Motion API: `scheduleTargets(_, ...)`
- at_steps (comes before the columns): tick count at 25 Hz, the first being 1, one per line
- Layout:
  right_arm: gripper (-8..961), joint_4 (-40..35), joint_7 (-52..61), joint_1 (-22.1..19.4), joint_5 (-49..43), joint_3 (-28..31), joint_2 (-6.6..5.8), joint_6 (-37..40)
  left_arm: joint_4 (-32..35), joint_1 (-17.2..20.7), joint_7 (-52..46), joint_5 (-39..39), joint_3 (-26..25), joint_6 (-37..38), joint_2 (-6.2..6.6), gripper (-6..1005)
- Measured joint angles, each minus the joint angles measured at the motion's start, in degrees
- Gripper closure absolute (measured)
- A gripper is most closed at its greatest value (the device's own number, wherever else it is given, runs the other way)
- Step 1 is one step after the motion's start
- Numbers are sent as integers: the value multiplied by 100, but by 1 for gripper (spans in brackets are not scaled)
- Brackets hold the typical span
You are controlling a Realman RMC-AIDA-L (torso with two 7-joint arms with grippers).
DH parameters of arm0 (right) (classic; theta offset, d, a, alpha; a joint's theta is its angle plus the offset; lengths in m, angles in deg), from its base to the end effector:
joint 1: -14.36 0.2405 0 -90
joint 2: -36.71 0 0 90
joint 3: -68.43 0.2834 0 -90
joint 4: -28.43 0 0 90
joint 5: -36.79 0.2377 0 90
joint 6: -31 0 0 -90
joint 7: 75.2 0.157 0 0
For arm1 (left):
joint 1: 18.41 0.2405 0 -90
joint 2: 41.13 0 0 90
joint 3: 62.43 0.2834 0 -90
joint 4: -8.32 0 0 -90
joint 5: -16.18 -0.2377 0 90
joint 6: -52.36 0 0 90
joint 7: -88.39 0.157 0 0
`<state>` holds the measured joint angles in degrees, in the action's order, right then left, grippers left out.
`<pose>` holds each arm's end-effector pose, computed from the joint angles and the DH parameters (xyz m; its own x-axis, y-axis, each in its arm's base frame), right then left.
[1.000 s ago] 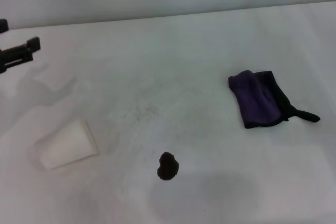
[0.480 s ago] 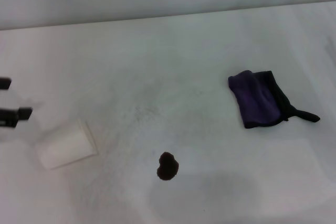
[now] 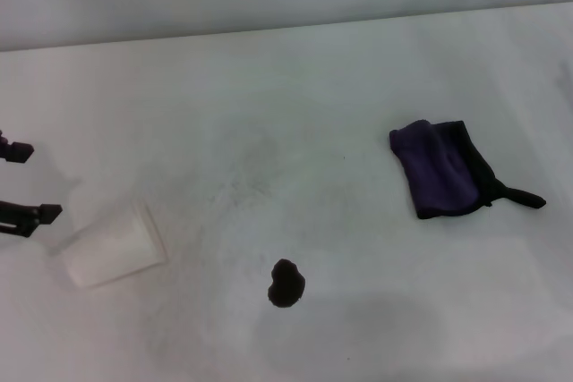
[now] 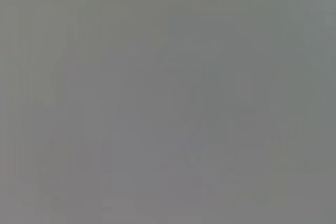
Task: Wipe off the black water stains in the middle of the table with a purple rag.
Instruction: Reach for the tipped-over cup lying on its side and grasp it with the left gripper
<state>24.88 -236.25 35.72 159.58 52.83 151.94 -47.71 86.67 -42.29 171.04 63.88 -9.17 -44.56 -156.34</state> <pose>0.4293 0.3306 0.0632 0.7005 0.2039 -0.6839 -0.7084 0.0830 -0.7009 -0.2744 0.3661 0.0781 0.9658 0.2535 -0.0551 0.2201 -0.9130 -0.3434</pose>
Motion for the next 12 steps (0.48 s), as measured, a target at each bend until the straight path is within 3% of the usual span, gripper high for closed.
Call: scheduleTargets(12,84,35,-44,15,89,192,0,-18,-79,-246,-5,-739,7,-644,-12,119)
